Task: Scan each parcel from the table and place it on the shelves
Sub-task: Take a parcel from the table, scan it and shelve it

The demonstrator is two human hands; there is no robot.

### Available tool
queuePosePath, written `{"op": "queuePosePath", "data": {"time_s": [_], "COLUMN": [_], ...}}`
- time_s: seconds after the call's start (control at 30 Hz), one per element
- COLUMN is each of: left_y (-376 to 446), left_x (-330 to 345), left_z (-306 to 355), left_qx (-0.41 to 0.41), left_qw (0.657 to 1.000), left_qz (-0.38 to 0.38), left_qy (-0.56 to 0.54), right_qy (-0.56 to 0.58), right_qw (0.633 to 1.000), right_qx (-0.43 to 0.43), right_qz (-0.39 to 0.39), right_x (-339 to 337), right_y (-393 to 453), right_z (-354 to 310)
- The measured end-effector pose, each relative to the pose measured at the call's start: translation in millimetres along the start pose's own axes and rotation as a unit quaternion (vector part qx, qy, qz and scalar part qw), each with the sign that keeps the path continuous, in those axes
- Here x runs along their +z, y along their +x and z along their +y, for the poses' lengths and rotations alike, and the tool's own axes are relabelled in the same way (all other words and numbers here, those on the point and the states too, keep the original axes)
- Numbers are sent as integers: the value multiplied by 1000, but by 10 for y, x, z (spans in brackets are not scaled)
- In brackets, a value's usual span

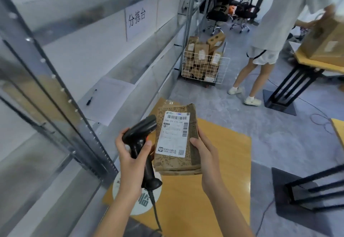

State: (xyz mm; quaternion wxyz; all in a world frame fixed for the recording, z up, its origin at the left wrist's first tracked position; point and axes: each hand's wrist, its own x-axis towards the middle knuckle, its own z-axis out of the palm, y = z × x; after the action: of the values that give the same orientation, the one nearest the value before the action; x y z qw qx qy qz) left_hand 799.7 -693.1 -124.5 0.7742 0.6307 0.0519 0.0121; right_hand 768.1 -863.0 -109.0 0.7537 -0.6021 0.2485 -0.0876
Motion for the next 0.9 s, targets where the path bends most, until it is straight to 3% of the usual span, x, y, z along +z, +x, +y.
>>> {"op": "queuePosePath", "data": {"time_s": [0.23,0.4,0.5,0.7,0.9], "left_y": [-424,-1025,-1494,-2586,-3291], "left_x": [-1050,-1801,-2165,-2865,-3212], "left_z": [213,284,355,491,555], "left_qx": [0,17,24,49,86], "left_qw": [982,965,950,902,846], "left_qz": [186,259,310,428,526], "left_qy": [-44,-34,-25,0,-10], "right_qy": [-26,-90,-158,-161,-157], "right_qw": [986,956,923,836,794], "right_qx": [21,24,-1,8,37], "right_qz": [-164,-277,-350,-524,-586], "right_x": [837,1318,1485,1735,2044], "right_y": [-419,-1036,-1507,-2462,-3130], "right_z": [292,647,830,1185,1422]}}
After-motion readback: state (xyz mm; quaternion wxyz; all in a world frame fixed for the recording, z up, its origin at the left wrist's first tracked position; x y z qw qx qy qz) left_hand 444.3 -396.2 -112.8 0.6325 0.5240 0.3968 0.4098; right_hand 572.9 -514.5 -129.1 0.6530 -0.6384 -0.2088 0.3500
